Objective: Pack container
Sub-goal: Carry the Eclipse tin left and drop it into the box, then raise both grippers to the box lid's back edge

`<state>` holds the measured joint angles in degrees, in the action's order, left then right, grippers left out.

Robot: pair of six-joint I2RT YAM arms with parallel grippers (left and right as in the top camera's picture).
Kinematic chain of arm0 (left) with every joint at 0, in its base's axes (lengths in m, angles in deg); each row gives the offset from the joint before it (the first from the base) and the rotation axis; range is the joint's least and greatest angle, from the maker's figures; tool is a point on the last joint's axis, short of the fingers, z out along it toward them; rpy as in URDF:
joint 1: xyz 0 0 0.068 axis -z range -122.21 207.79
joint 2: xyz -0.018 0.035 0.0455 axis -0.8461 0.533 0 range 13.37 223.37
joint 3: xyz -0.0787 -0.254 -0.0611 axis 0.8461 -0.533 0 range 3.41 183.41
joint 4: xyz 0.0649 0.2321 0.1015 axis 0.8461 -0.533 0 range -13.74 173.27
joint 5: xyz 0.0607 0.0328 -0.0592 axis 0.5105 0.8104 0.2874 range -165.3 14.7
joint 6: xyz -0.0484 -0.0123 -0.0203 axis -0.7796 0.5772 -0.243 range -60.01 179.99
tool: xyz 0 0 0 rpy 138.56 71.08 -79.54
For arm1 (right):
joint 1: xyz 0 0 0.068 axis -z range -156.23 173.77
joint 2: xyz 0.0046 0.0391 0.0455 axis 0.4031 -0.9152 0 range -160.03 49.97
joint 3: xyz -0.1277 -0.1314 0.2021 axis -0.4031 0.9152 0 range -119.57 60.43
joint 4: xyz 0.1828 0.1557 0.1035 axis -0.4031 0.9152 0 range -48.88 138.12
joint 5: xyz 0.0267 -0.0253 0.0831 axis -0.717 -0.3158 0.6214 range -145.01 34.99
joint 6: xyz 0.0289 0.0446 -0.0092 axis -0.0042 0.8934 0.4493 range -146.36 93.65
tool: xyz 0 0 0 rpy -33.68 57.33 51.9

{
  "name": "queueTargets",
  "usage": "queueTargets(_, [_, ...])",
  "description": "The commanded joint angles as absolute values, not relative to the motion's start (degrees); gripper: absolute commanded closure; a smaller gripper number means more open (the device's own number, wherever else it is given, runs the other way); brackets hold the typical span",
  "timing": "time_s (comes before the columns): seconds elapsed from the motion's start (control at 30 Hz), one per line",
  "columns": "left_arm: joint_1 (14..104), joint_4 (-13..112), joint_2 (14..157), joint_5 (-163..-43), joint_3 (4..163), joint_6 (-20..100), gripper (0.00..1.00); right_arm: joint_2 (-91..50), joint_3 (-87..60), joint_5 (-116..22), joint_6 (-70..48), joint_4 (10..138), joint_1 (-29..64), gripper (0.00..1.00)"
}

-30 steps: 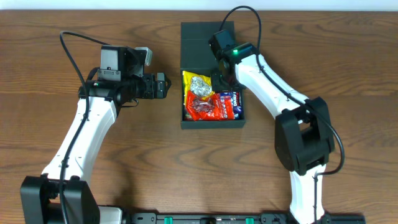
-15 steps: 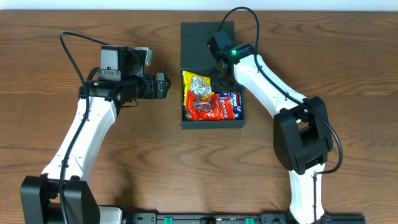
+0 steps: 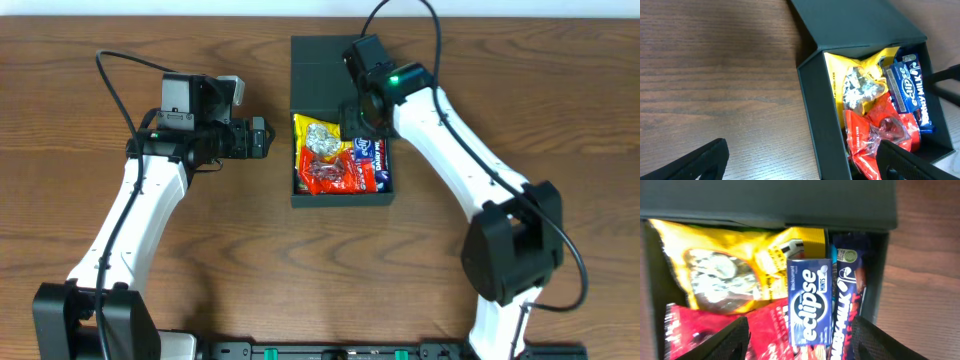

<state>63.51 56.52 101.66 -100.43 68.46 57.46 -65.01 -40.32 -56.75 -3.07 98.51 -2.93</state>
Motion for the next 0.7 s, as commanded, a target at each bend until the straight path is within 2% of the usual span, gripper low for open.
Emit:
queueTargets(0.0, [63.29, 56.68, 100.83, -100.21, 67.85, 58.73, 0.05, -61.75, -40.08, -56.92, -2.83, 98.07, -2.73, 0.34])
queueTargets(0.07, [63.27, 56.79, 100.83, -100.21, 67.85, 58.73, 0.05, -60.44, -40.08, -56.92, -2.85, 97.35, -2.07, 0.35])
queueTargets(0.17, [63.29, 58.21, 100.83, -100.23, 67.85, 58.73, 0.05, -59.09, -40.08, -57.56, -3.11, 96.11, -0.04, 0.48])
queueTargets(0.23, [63.33, 60.26, 100.83, -100.27, 67.85, 58.71, 0.04, -59.11, -40.06, -58.11, -3.28, 95.8, 1.84, 0.64])
queueTargets(0.27, [63.36, 61.2, 100.83, -100.27, 67.85, 58.71, 0.05, -59.11, -40.06, -58.19, -3.26, 95.73, 2.73, 0.75])
queueTargets(0.3, [63.4, 62.62, 100.83, -100.25, 67.85, 58.71, 0.19, -59.11, -40.06, -58.24, -3.28, 95.27, 4.4, 0.86])
queueTargets(0.33, [63.4, 63.25, 100.83, -100.25, 67.85, 58.71, 0.28, -59.11, -40.06, -58.24, -3.28, 94.93, 5.07, 0.93])
queueTargets(0.37, [63.4, 64.17, 100.83, -100.25, 67.85, 58.71, 0.43, -59.11, -40.06, -58.24, -3.26, 94.31, 6.1, 0.98])
queueTargets(0.4, [63.4, 65.2, 100.83, -100.27, 67.85, 58.69, 0.58, -59.11, -40.06, -58.24, -3.26, 93.59, 7.11, 0.98])
queueTargets(0.47, [63.44, 67.41, 100.83, -100.25, 67.85, 58.69, 0.75, -59.11, -40.06, -58.89, -3.26, 91.41, 9.86, 0.98])
queueTargets(0.5, [63.44, 68.83, 100.83, -100.25, 67.85, 58.69, 0.87, -59.11, -40.06, -59.94, -3.24, 90.18, 11.17, 0.98])
queueTargets(0.53, [63.44, 70.14, 100.83, -100.23, 67.85, 58.69, 0.94, -59.11, -40.06, -60.73, -3.24, 89.31, 12.18, 0.99])
queueTargets(0.67, [63.44, 75.93, 100.92, -100.08, 67.85, 57.7, 0.94, -59.11, -40.06, -58.87, -3.24, 86.97, 14.78, 0.97])
